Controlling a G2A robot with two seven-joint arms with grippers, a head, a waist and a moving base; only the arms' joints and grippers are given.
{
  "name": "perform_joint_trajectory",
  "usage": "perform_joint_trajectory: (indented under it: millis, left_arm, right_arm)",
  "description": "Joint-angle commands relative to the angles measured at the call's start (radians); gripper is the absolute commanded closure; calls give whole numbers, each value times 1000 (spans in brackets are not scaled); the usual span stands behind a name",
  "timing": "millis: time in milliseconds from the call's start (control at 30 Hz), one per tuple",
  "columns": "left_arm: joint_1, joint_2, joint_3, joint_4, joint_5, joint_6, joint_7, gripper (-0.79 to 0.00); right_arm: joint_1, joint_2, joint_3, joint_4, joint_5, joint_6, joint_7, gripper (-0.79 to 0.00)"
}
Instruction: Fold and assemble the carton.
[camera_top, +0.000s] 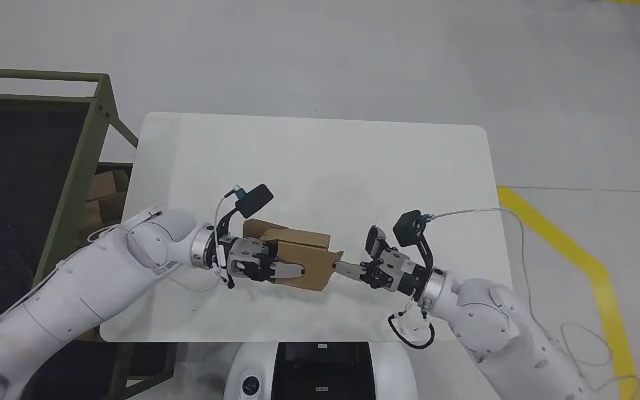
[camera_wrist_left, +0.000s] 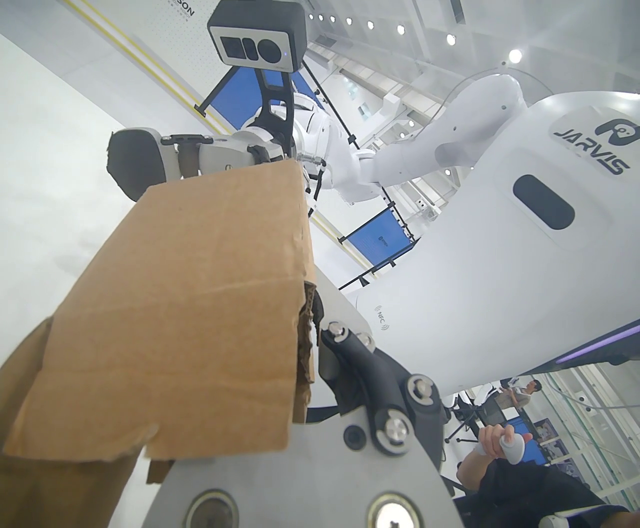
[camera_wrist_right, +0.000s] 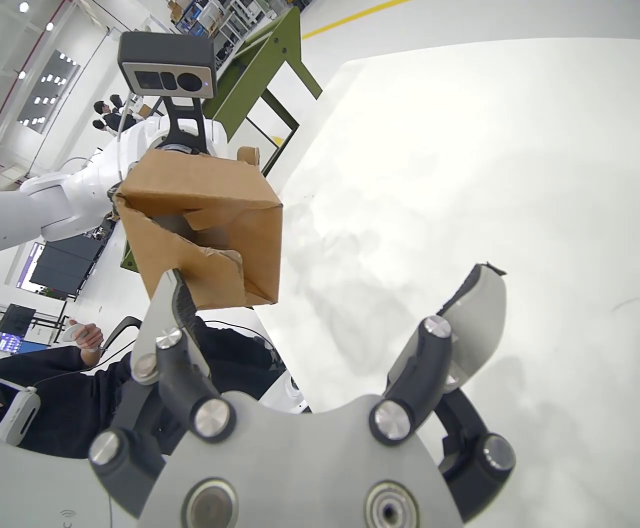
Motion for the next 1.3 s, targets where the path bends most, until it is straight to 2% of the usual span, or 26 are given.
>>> perform_joint_trajectory:
  millis: [0, 467, 1267]
  left_arm:
    - [-2, -1, 2, 0, 1, 1, -1, 0]
    - [-10, -4, 12, 6, -5, 3, -3, 0]
    - [-27, -12, 27, 13, -13, 14, -14, 0]
  right_arm:
    - [16, -4, -12, 2, -8, 17, 5, -785]
    - [67, -24, -64, 2, -51, 56, 27, -785]
    - [78, -42, -87, 9, -104, 32, 12, -785]
